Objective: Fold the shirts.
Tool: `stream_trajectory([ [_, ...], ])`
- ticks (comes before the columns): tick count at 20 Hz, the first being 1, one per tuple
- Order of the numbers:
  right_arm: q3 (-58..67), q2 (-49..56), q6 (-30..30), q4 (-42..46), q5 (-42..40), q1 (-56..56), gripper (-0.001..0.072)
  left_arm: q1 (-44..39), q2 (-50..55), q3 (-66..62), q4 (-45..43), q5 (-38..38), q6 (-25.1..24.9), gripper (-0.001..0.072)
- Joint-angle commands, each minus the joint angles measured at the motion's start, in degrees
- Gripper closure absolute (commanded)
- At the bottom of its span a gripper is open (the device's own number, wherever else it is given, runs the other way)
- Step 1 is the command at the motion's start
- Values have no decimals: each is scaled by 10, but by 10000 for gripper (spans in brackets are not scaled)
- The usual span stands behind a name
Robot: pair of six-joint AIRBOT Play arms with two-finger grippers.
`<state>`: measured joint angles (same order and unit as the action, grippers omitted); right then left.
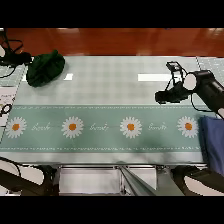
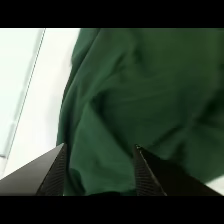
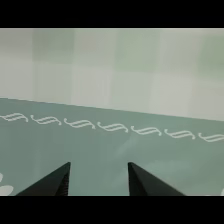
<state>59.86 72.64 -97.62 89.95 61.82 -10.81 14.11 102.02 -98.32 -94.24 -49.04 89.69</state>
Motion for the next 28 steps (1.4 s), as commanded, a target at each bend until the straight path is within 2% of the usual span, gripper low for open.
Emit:
stream_trajectory([
  [1, -7, -4, -13, -21, -28, 0, 293, 6, 93, -68, 13, -107, -7, 202],
  [9, -7, -4, -13, -42, -37, 0, 300, -11, 158, -109, 19, -115, -7, 215],
  [10, -7, -4, -13, -42, -37, 0, 300, -12, 158, -111, 19, -116, -7, 386],
  [11, -7, -4, -13, -42, -37, 0, 300, -12, 158, -116, 19, -121, -7, 651],
  [12, -7, -4, -13, -44, -36, 0, 300, -13, 158, -126, 19, -130, -10, 687],
  [14, -7, -8, -13, -51, -35, 0, 300, -16, 152, -159, 37, -164, -10, 688],
  [17, -7, -52, -6, -76, -26, 0, 300, -36, 87, -172, 183, -150, -27, 688],
  [28, -7, -397, -19, -94, 100, 0, 300, -174, -257, -173, 212, -125, -36, 688],
])
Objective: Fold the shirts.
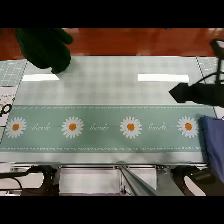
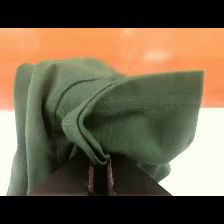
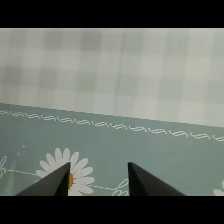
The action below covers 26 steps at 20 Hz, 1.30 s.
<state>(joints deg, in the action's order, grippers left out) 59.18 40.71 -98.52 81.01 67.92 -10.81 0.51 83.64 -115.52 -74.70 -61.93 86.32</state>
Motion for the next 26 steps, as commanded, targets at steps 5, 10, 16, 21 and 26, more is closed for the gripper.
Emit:
stream_trajectory([
  [5, 0, -160, -14, -25, 84, 0, 300, -145, -150, 0, 43, 4, -1, 688],
  [10, 0, -189, -23, -33, 97, 0, 300, -279, -183, 65, 83, 10, 17, 687],
  [16, 0, -187, -35, -35, 101, 0, 300, -364, -284, 410, 118, 119, 46, 687],
  [21, -48, -169, -43, -55, 61, 0, 300, -275, -389, 760, 1, 100, 19, 687],
  [26, -166, -92, -8, -108, -38, 0, 296, -187, -369, 857, -5, 87, 23, 199],
])
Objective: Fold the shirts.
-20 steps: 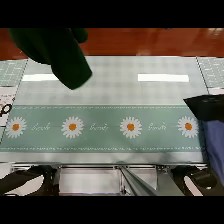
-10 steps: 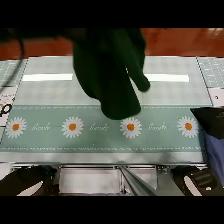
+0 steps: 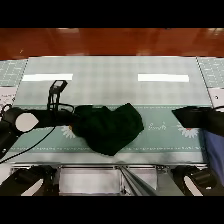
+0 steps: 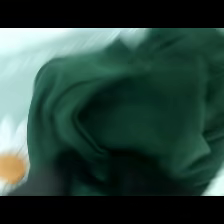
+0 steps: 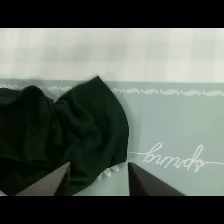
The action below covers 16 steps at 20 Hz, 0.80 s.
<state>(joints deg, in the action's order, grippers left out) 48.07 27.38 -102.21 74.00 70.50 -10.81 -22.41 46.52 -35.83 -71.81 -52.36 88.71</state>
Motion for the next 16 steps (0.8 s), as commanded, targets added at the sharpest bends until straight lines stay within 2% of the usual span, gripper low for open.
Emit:
stream_trajectory([
  [1, -51, 73, 52, -38, -74, 4, 293, 62, 4, 34, -68, -31, 0, 199],
  [3, 9, 129, 58, 18, -62, 58, 293, 124, -1, -44, -136, -93, 17, 200],
  [5, 62, 157, 59, 111, -37, 158, 293, 223, -13, -101, -169, -131, 21, 201],
  [7, 39, 159, 59, 125, 5, 272, 293, 337, -23, -75, -107, -156, 48, 202],
  [8, 2, 159, 68, 86, 13, 314, 294, 382, -19, -35, -28, -180, 22, 202],
  [10, -103, 159, 138, -38, -14, 351, 294, 439, 2, 73, 186, -248, -150, 202],
  [11, -147, 159, 166, -87, -26, 353, 294, 449, 11, 117, 251, -262, -207, 202],
  [13, -197, 159, 207, -151, -41, 352, 294, 444, 19, 172, 294, -237, -223, 202],
  [16, -213, 159, 239, -168, -33, 352, 294, 423, 43, 184, 291, -183, -210, 202],
])
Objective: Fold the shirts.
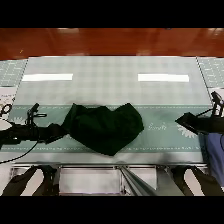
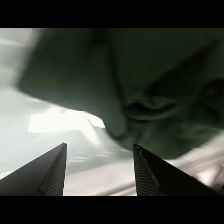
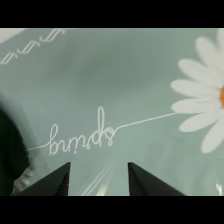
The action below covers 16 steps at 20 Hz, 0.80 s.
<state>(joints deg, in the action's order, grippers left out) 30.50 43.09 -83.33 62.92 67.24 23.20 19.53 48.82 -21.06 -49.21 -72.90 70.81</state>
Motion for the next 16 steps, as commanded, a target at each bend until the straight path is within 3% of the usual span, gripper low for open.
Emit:
stream_trajectory([
  [1, -37, 2, 55, -56, 3, 12, 294, -4, 34, 36, 66, 33, -26, 202],
  [4, -37, 2, 59, -54, 9, 12, 294, -28, 89, 32, 65, 50, -26, 202],
  [6, -39, 5, 58, -54, 1, -5, 294, -52, 122, 32, 80, 103, -26, 204],
  [7, -42, 11, 55, -56, 0, -20, 294, -63, 133, 32, 92, 131, -26, 329],
  [8, -46, 23, 51, -59, 1, -42, 294, -71, 137, 32, 97, 148, -27, 656],
  [9, -49, 38, 48, -60, 1, -68, 294, -76, 136, 32, 99, 158, -41, 686],
  [12, -52, 101, 41, -82, -23, -159, 294, -78, 136, 22, 98, 143, -59, 687],
  [16, -47, 204, 74, -191, -97, -231, 294, -78, 136, 9, 98, 139, -58, 687],
])
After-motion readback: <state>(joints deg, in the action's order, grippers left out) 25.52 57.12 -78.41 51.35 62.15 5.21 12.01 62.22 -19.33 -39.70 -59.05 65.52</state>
